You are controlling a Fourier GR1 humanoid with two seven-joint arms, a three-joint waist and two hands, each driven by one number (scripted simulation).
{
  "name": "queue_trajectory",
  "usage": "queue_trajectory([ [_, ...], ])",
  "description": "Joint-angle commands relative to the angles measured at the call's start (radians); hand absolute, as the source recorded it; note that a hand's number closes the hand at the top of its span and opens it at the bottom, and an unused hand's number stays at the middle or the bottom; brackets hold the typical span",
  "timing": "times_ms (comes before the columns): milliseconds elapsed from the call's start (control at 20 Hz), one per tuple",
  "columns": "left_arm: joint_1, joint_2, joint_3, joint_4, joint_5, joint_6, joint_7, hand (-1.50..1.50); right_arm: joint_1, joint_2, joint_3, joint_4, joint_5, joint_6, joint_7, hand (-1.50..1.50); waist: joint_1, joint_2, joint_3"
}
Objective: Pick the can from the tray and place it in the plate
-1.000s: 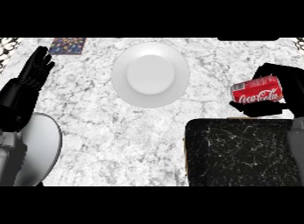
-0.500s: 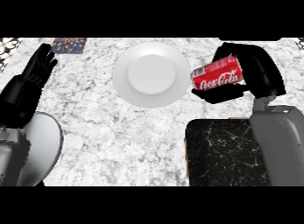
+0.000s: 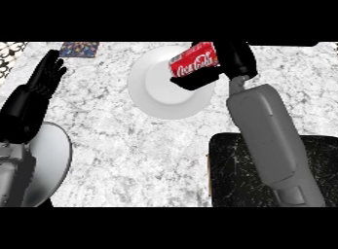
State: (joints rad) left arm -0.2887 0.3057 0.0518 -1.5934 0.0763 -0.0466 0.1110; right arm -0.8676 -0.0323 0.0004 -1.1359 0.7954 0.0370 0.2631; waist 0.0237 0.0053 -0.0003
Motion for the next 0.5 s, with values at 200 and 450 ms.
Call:
queue_trajectory([
  [200,-0.023,-0.011,-0.013,-0.001,-0.011,-0.015,0.005,0.00,-0.226,0.032,0.005,0.483,-0.015,-0.232,-0.051,1.50,0.032,0.013,0.000],
  [450,-0.054,-0.039,-0.038,0.003,-0.040,0.009,0.018,0.00,-0.317,0.032,0.055,0.684,-0.022,-0.324,-0.058,1.50,0.042,0.016,0.000],
])
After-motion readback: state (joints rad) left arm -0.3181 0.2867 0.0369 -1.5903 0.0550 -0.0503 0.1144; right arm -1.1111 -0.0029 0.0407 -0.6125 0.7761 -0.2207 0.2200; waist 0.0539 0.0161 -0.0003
